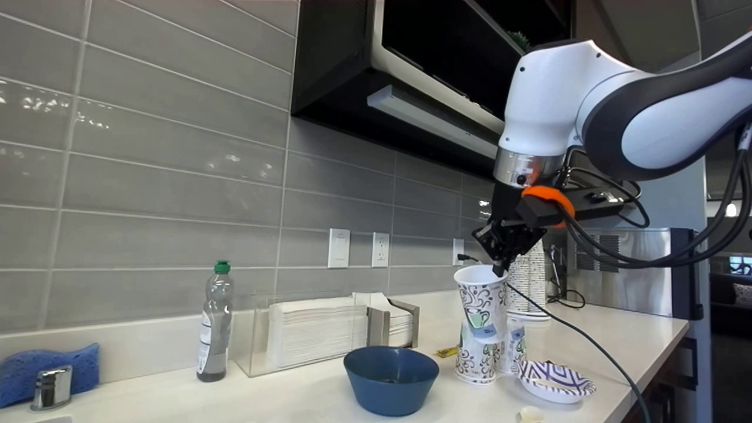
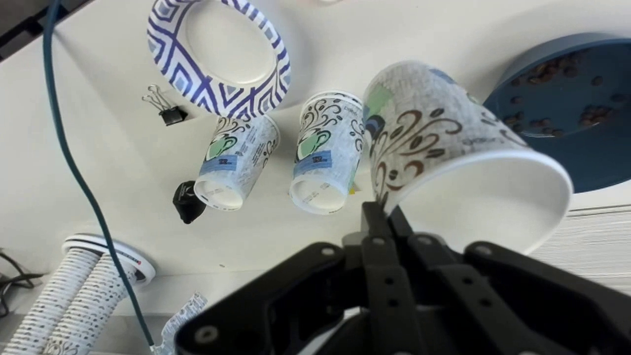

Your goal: Pour the beans in the coffee cup into the blue bowl

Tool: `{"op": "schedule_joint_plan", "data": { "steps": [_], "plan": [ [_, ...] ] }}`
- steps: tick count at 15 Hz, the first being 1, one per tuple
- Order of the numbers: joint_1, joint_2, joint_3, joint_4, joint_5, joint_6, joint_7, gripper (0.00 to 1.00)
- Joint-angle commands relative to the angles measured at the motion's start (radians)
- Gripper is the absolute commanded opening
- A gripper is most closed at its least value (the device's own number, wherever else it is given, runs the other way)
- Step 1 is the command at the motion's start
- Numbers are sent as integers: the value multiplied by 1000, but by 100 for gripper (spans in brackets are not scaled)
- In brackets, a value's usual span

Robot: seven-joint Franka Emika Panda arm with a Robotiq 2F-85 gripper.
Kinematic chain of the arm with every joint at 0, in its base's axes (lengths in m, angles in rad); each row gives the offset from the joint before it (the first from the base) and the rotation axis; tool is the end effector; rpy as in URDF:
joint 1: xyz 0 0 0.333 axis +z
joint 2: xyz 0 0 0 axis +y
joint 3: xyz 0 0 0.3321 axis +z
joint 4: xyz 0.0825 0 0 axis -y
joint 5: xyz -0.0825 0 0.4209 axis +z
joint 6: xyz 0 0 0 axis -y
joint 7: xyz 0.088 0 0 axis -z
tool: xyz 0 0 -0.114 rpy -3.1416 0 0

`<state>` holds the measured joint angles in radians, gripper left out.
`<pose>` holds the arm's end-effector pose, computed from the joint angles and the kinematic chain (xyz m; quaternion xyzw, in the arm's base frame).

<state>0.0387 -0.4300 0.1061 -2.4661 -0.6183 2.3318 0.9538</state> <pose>0.4658 0.0568 0.4738 0.9303 -0.2091 0.2554 0.1603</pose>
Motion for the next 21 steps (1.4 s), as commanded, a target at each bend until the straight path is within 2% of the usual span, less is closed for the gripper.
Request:
{"op": "schedule_joint_plan", "data": {
  "steps": [1,6,9,13,21],
  "plan": [
    [-50,-18,2,-74,61,127,28,1],
    [-95,-4,14,-127,126,226,13,1],
    [-120,1,43,-116,113,198,-4,4],
    [-128,1,54,-116,110,197,-3,1],
    [-155,9,22,-207,211,288,4,1]
  ]
}}
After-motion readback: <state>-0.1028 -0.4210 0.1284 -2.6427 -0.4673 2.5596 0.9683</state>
